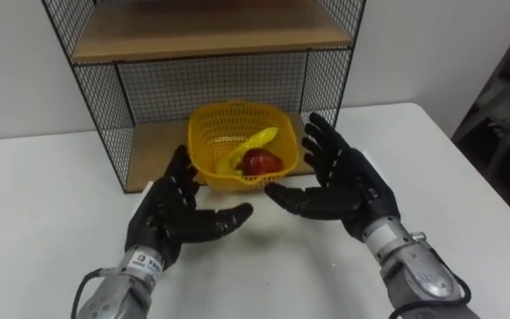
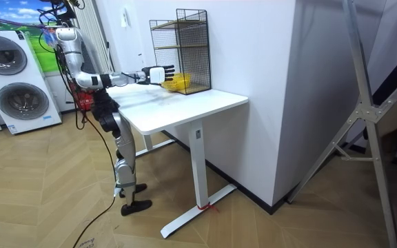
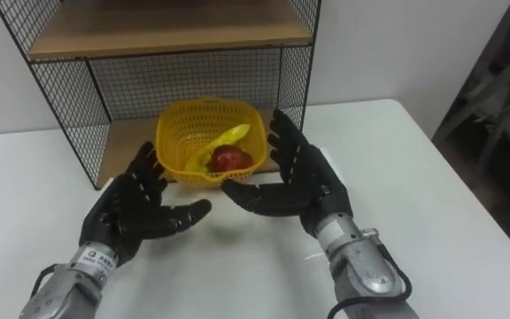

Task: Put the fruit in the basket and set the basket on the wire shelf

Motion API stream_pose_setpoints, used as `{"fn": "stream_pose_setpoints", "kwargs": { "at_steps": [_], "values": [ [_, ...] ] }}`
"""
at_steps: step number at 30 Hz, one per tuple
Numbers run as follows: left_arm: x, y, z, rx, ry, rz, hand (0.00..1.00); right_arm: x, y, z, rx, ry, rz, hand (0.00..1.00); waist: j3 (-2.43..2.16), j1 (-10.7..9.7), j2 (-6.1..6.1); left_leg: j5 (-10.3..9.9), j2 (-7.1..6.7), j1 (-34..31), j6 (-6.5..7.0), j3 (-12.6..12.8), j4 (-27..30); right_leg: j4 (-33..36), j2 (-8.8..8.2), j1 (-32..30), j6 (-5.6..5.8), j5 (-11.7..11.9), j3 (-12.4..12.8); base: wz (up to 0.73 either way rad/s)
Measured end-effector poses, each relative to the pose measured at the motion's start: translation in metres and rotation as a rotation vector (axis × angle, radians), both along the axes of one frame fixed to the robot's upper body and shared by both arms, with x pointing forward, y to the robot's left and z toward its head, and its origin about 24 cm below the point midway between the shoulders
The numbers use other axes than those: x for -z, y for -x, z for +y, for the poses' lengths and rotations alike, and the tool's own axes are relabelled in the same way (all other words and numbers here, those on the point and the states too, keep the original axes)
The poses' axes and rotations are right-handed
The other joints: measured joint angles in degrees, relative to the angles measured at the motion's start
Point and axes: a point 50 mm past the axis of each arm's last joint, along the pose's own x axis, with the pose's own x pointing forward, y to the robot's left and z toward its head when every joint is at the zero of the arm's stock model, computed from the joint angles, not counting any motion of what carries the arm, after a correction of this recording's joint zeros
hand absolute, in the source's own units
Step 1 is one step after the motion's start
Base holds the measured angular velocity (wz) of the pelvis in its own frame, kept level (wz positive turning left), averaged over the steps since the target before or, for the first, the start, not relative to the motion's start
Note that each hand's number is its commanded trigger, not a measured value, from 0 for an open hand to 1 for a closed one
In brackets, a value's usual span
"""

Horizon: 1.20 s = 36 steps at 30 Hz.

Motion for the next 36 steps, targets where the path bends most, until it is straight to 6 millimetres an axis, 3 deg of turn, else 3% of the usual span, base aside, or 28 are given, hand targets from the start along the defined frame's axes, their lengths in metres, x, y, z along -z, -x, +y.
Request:
{"fn": "stream_pose_setpoints", "kwargs": {
  "at_steps": [3, 7, 11, 17, 20, 26, 28, 31, 34, 36],
  "values": [
    [0.005, 0.018, 0.008, -0.02, -0.015, 0.035, 0.0, 0.012, 0.02, -0.006, 0.013, -0.025, 0.053, 0.0, -0.03, 0.0, -0.13, -0.3, -0.01, -0.5, -0.1, -0.2, 0.3, -0.1, 0.05, -0.2, 0.33, -0.3, 0.2, 0.04],
    [0.003, 0.029, 0.021, -0.087, -0.037, 0.018, 0.0, 0.023, 0.042, -0.018, 0.064, -0.032, 0.118, 0.0, 0.02, 0.3, 0.59, -0.5, 0.0, -0.9, -0.12, -0.4, 1.0, 0.1, 0.11, -0.3, 0.41, -0.4, 0.1, 0.01],
    [-0.007, 0.034, 0.04, -0.171, -0.066, -0.054, 0.0, 0.012, 0.05, -0.034, 0.126, -0.039, 0.046, 0.0, 0.03, 0.1, 0.9, -0.5, -0.11, -1.0, -0.13, -0.9, 0.9, 0.0, 0.15, -0.4, 0.58, -0.6, 0.1, 0.03],
    [-0.029, 0.048, 0.084, -0.426, -0.133, -0.141, 0.0, -0.004, 0.061, -0.077, 0.336, 0.05, -0.026, 0.0, 0.1, 1.0, 1.06, -0.5, -0.23, -1.1, -0.19, -1.4, 0.8, 0.0, 0.21, -0.4, 0.51, -0.6, 0.1, 0.02],
    [-0.045, 0.054, 0.119, -0.615, -0.195, -0.197, 0.0, -0.018, 0.064, -0.107, 0.465, 0.143, -0.064, 0.0, 0.13, 2.1, 1.24, -0.5, -0.23, -1.0, -0.22, -1.4, 0.8, 0.0, 0.29, -0.4, 0.52, -0.6, 0.1, 0.0],
    [-0.097, 0.077, 0.185, -1.018, -0.386, -0.362, 0.0, -0.074, 0.067, -0.17, 0.785, 0.396, -0.24, 0.0, 0.4, 3.3, 1.42, -0.4, -0.27, -1.6, -0.27, -1.5, 0.7, 0.0, 0.33, -1.2, 0.33, -0.5, 0.1, 0.01],
    [-0.119, 0.091, 0.208, -1.175, -0.457, -0.419, 0.0, -0.093, 0.077, -0.191, 0.93, 0.442, -0.294, 0.0, 0.09, 3.4, 1.74, -0.3, -0.26, -2.0, -0.39, -1.7, 0.7, 0.0, 0.27, -1.6, 0.16, -0.5, 0.0, 0.05],
    [-0.148, 0.114, 0.232, -1.385, -0.529, -0.491, 0.0, -0.114, 0.093, -0.212, 1.129, 0.5, -0.362, 0.0, 0.17, 3.3, 1.8, -0.3, -0.24, -2.4, -0.46, -1.7, 0.5, 0.0, 0.35, -2.2, -0.04, -0.3, 0.0, 0.0],
    [-0.165, 0.13, 0.245, -1.52, -0.577, -0.535, 0.0, -0.128, 0.107, -0.225, 1.273, 0.525, -0.409, 0.0, 0.16, 3.1, 1.88, -0.3, -0.27, -2.4, -0.46, -1.6, 0.6, 0.6, 0.21, -2.3, 0.36, -0.9, 0.1, 0.0],
    [-0.169, 0.138, 0.25, -1.585, -0.592, -0.539, 0.0, -0.133, 0.115, -0.231, 1.345, 0.543, -0.421, 0.0, -0.2, 3.0, 2.24, -0.3, -0.3, -2.4, -0.47, -1.6, 0.6, 1.0, 0.15, -2.6, 0.38, -1.2, 0.1, 0.0]
  ]
}}
